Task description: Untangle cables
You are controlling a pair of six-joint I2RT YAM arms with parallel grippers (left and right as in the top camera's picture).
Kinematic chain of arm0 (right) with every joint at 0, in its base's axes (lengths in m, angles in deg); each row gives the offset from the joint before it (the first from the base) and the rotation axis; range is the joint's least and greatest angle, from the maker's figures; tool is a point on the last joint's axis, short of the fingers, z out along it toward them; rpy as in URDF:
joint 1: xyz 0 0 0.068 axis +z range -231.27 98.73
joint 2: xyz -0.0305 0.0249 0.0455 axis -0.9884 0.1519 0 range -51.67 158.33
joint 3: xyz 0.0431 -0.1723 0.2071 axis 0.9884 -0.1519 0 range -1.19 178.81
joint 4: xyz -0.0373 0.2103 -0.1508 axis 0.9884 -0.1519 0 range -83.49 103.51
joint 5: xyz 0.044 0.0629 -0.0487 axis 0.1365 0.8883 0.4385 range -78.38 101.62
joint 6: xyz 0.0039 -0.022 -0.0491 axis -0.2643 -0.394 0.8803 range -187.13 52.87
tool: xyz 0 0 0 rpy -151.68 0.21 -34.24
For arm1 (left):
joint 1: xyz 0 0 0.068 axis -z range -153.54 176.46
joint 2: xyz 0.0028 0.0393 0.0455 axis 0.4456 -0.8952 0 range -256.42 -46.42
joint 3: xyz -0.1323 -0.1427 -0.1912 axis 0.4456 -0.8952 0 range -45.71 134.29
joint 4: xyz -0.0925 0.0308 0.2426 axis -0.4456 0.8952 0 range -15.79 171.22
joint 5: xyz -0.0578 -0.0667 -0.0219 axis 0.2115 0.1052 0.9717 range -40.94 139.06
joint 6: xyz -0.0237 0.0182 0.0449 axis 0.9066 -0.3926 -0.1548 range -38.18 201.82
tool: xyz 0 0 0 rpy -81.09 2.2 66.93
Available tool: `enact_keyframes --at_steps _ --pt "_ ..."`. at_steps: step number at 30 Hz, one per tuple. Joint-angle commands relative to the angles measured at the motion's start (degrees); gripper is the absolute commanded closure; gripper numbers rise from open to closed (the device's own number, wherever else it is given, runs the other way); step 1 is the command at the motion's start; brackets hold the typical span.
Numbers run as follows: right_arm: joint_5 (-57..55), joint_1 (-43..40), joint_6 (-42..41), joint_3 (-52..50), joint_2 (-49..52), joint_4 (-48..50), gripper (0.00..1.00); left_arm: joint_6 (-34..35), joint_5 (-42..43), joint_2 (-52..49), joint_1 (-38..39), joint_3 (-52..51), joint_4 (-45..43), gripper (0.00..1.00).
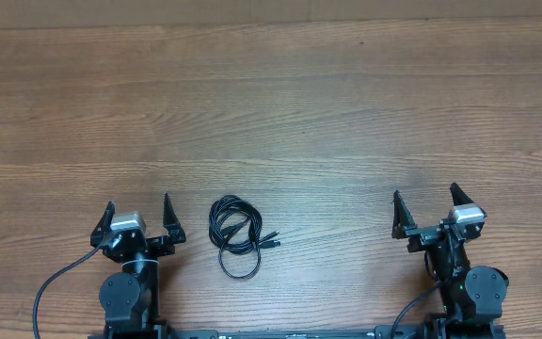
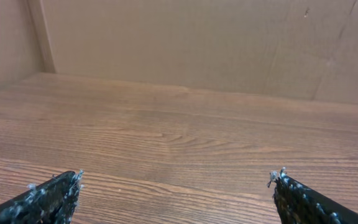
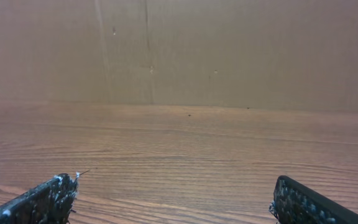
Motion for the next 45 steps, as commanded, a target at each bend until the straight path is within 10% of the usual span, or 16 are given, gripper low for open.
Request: enact_keyframes --at_steps 1,22,45 --pt "-0.7 -0.5 0.1 -0.6 -0.6 0.2 0.0 -1.2 -0.5 0.5 -0.3 -0.1 0.0 0.0" --pt "-0.7 -0.5 0.1 -0.6 -0.6 0.2 0.0 -2.8 5.1 -3.3 -0.3 16.7 23.0 0.0" --pt "-0.7 -0.5 0.1 -0.6 -0.6 0.2 0.0 -5.3 17.5 -45.1 -0.2 49.9 42.2 0.0"
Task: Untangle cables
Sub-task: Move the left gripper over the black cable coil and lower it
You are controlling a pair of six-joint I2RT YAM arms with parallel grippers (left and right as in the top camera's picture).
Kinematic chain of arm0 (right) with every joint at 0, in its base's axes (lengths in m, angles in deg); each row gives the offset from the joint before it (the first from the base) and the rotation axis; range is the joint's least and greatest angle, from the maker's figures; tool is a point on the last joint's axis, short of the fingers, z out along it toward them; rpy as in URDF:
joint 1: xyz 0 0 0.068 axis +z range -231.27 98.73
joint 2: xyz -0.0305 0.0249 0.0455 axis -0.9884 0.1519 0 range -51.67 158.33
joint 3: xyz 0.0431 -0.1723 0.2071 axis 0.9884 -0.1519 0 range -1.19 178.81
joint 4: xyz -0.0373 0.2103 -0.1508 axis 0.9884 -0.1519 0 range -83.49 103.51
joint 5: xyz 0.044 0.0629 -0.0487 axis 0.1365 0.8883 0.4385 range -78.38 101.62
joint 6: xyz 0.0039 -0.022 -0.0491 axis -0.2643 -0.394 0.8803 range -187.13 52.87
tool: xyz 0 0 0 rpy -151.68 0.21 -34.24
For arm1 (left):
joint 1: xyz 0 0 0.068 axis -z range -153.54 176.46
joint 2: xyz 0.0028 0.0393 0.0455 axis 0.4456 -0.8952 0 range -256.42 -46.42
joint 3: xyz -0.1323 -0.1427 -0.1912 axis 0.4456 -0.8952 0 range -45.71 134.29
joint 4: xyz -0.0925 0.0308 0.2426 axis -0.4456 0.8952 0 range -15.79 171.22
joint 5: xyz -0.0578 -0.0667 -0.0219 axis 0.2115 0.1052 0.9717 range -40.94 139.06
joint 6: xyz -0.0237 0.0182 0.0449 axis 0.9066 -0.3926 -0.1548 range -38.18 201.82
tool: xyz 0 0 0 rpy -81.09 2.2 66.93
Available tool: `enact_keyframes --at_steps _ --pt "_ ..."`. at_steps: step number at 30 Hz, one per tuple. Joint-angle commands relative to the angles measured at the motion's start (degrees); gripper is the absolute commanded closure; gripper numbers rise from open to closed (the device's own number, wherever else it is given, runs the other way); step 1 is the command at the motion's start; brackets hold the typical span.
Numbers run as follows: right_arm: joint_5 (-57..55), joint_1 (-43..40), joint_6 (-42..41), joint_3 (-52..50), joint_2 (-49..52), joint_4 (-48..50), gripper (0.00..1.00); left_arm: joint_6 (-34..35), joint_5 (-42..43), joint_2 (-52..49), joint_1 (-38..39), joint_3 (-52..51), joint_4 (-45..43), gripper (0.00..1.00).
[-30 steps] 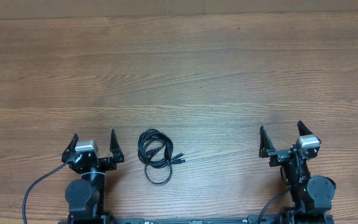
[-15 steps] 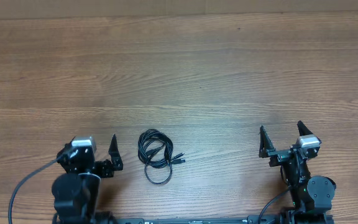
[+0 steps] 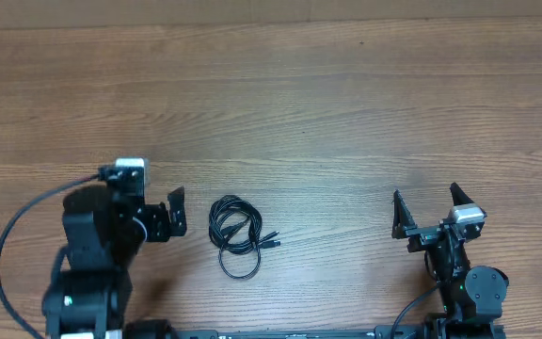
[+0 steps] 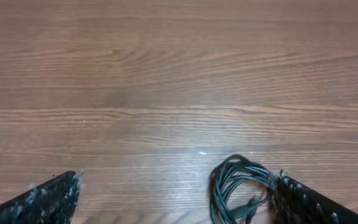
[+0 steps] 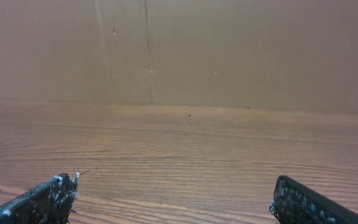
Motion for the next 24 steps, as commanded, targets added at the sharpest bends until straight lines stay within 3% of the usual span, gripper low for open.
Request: enact_keyframes --at_steps 1,10,20,24 --pt "-0.7 -0.5 0.1 -0.6 -0.6 0.2 0.0 -1.7 5.1 -5.2 -0.2 5.9 3.5 0.0" --pt "-0.7 -0.5 0.1 -0.6 -0.6 0.2 0.0 -1.7 6.2 -18.4 -0.2 15.8 16.8 0.0" --pt "-0.7 -0.5 0.1 -0.6 -0.6 0.2 0.0 -1.4 6.6 -25.0 -0.2 15.9 18.0 0.0" --pt "-0.7 -0.5 0.1 -0.6 -0.6 0.2 0.0 2.3 7.0 -27.1 -0.2 15.9 18.1 0.0"
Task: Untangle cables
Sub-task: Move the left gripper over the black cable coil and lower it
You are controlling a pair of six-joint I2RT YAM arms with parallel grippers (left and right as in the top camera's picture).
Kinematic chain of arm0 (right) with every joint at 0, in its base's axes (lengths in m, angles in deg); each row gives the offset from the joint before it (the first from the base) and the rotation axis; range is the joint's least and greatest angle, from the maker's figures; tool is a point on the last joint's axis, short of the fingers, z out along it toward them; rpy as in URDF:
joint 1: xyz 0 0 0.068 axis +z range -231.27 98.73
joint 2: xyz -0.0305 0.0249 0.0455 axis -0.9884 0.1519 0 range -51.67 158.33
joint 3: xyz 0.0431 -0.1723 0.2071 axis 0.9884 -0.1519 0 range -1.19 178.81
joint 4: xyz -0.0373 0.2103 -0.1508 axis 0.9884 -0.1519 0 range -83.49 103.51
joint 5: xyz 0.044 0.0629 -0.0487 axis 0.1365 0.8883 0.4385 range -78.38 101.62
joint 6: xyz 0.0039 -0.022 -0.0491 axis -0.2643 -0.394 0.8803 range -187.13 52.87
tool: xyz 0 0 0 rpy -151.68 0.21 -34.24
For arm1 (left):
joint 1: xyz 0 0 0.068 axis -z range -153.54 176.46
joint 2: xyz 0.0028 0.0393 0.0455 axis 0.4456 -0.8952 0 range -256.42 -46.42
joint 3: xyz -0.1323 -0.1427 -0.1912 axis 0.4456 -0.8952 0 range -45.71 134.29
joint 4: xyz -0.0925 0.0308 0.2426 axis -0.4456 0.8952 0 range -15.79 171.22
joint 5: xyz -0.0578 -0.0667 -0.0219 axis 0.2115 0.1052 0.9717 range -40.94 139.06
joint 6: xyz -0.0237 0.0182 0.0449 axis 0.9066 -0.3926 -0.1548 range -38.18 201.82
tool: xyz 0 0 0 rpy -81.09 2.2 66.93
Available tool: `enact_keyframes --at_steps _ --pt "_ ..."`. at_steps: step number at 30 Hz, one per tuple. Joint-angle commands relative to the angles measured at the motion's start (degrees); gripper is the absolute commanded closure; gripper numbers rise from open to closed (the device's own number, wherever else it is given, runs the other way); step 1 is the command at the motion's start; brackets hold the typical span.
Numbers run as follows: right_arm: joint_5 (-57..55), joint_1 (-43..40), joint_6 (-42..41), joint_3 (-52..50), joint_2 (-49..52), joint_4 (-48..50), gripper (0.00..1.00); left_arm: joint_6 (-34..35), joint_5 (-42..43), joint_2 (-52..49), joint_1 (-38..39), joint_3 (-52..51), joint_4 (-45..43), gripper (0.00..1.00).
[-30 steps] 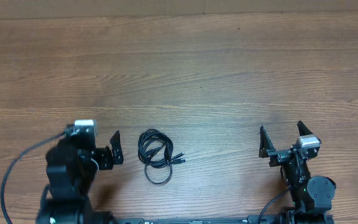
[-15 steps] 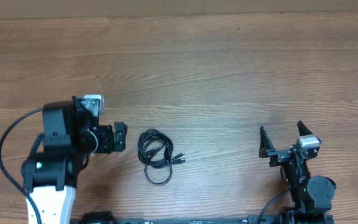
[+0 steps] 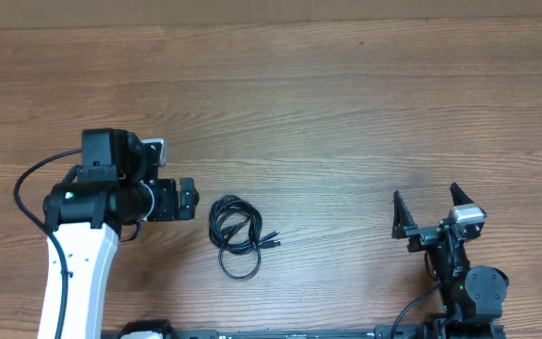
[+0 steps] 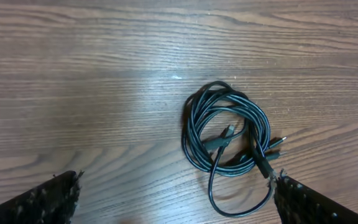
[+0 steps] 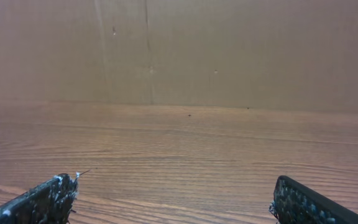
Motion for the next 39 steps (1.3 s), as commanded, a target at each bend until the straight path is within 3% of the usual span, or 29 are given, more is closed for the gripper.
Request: enact_keyframes --at_steps 1,19,24,27,30,32,39 --pt "-0.7 -0.5 0.1 -0.6 -0.6 0.2 0.0 2.5 1.3 -1.7 -0.2 1.5 0.1 0.0" --pt "-0.7 -0.5 0.1 -0.6 -0.6 0.2 0.0 6.2 2.7 -11.4 1.2 0.7 4.0 0.0" --pt "-0.7 -0.5 0.1 -0.6 -0.6 0.2 0.0 7.5 -0.8 -15.1 3.7 0.7 2.8 0.0" --pt "-0.7 -0.5 0.1 -0.6 -0.6 0.2 0.0 10.5 -5.8 -17.6 6.2 0.7 1.9 0.02" --pt "-0.7 -0.5 0.1 -0.6 -0.6 0.2 0.0 12.1 -6.8 -20.9 9.1 0.7 -0.3 0.23" --pt "-0.7 -0.5 0.1 -0.6 -0.6 0.2 0.0 12.2 -6.8 -22.5 10.1 0.7 -1.6 0.31" --pt "-0.7 -0.5 0.1 -0.6 -0.6 0.2 0.0 12.2 -6.8 -28.6 14.7 0.7 -4.0 0.25"
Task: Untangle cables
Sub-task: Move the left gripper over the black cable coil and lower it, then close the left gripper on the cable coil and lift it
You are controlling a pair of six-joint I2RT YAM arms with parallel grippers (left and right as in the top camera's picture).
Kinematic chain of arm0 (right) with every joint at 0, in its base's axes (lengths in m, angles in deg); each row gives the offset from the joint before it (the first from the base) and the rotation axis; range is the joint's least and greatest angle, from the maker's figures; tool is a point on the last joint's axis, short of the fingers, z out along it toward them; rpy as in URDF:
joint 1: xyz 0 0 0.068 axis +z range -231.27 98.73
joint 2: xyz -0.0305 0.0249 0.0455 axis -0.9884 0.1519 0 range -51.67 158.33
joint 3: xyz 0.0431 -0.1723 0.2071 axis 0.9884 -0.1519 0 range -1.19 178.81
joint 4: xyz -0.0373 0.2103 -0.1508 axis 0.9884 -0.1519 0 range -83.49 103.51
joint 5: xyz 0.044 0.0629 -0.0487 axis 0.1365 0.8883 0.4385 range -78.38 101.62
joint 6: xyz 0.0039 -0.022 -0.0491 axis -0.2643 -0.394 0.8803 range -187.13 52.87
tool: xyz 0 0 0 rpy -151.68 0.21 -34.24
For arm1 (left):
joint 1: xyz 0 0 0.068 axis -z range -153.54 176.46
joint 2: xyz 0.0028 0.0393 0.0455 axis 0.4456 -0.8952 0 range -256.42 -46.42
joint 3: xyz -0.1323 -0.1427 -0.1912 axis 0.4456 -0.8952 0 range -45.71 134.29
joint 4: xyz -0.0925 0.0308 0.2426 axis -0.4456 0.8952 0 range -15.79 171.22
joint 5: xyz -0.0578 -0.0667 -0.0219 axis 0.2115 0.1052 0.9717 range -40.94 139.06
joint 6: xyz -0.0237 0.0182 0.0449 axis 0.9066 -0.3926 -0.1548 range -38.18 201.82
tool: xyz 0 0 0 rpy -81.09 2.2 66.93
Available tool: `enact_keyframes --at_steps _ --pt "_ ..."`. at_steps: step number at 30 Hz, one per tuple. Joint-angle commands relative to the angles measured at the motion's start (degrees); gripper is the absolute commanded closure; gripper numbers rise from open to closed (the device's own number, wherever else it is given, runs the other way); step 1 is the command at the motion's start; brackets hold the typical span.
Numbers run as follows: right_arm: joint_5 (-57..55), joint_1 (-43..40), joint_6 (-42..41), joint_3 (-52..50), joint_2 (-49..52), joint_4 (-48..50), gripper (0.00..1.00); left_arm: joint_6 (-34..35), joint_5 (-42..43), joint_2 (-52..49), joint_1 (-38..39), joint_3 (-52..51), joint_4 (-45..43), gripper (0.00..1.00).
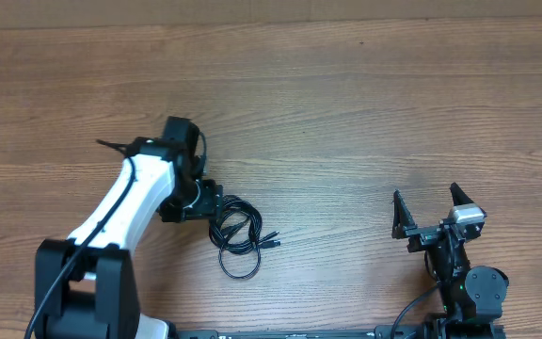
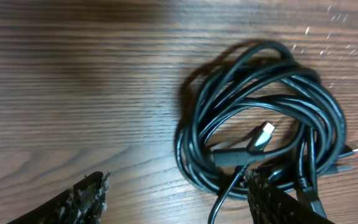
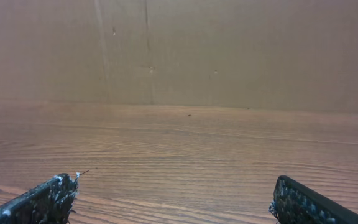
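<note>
A black cable bundle (image 1: 236, 235) lies coiled on the wooden table (image 1: 346, 113), with plug ends sticking out to its right. In the left wrist view the coil (image 2: 260, 118) fills the right half, a silver connector tip inside the loop. My left gripper (image 1: 209, 205) hangs open at the coil's upper left edge; in its own view the left gripper (image 2: 176, 194) has its right finger (image 2: 275, 202) over the coil's near strands and its left finger on bare wood. My right gripper (image 1: 426, 198) rests open at the near right, far from the cables, nothing between its fingers (image 3: 48, 199).
A cardboard wall (image 3: 179, 50) stands along the table's far edge. The left arm's own cable (image 1: 73, 254) trails beside its white link. Bare wood surrounds the coil on all sides.
My left gripper has moved right and lower, from beside the coil's left to its upper left edge. The coil now looks much larger in the wrist view. The right arm is unchanged.
Both arms sat parked at the near edge, grippers open, the coil between them. Then the left arm rose and reached forward, tilting down until the coil showed in its view. It closed in over the coil's left side and now straddles its edge, still open.
</note>
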Motion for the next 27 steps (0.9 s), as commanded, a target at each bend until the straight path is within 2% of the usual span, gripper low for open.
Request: enact_keyframes --at_steps 1,5,8,10,16,21,25,27 --pt "-0.7 -0.5 0.1 -0.6 -0.6 0.2 0.0 0.7 -0.8 -3.1 2.4 0.7 -0.7 0.25" --pt "-0.7 -0.5 0.1 -0.6 -0.6 0.2 0.0 0.7 -0.8 -5.9 3.6 0.7 -1.3 0.27" --pt "-0.7 -0.5 0.1 -0.6 -0.6 0.2 0.0 0.7 -0.8 -7.4 3.6 0.7 -2.1 0.48" --pt "-0.7 -0.5 0.1 -0.6 -0.6 0.2 0.0 0.7 -0.8 -7.6 3.7 0.7 -2.2 0.58" --pt "-0.7 -0.5 0.1 -0.6 -0.6 0.2 0.0 0.7 -0.8 -7.8 3.8 0.7 -2.4 0.69" --pt "-0.7 -0.5 0.1 -0.6 -0.6 0.2 0.0 0.7 -0.8 -7.8 3.8 0.7 -3.5 0.83" --pt "-0.7 -0.5 0.1 -0.6 -0.6 0.2 0.0 0.7 -0.8 -7.8 3.8 0.7 -4.2 0.87" --pt "-0.7 -0.5 0.1 -0.6 -0.6 0.2 0.0 0.7 -0.8 -7.9 3.8 0.7 -5.2 0.95"
